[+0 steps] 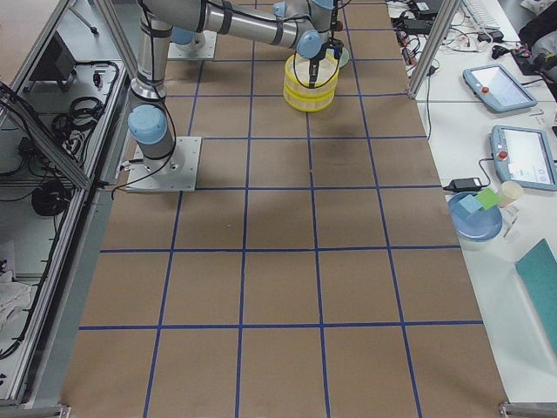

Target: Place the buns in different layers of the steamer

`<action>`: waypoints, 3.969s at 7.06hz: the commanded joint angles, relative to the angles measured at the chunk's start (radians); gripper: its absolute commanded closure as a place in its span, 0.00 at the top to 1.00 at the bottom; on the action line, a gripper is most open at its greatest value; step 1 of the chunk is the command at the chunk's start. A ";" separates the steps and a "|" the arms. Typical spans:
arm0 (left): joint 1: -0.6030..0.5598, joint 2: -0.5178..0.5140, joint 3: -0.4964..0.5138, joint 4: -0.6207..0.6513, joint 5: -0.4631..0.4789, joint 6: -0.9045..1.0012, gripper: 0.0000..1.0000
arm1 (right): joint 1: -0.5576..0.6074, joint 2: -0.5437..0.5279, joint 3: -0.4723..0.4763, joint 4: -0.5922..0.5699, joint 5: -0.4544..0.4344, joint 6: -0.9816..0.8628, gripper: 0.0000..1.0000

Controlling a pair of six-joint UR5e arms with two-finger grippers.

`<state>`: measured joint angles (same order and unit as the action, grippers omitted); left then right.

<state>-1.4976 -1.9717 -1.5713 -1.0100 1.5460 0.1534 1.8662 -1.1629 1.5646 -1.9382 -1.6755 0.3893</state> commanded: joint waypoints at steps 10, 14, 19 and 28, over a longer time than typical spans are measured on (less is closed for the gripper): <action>-0.064 0.143 -0.001 -0.185 0.000 -0.047 0.00 | -0.031 -0.126 -0.015 0.025 0.000 -0.040 1.00; -0.269 0.140 -0.001 -0.170 -0.049 -0.306 0.00 | -0.102 -0.473 -0.063 0.338 0.074 -0.053 1.00; -0.342 0.111 -0.009 -0.113 -0.173 -0.393 0.99 | -0.151 -0.478 -0.094 0.480 0.059 -0.333 1.00; -0.210 0.212 0.019 -0.322 -0.095 -0.237 1.00 | -0.205 -0.478 -0.083 0.429 0.069 -0.354 1.00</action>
<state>-1.7591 -1.7885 -1.5665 -1.2627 1.4271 -0.1566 1.6649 -1.6413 1.4822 -1.5059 -1.6094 0.0417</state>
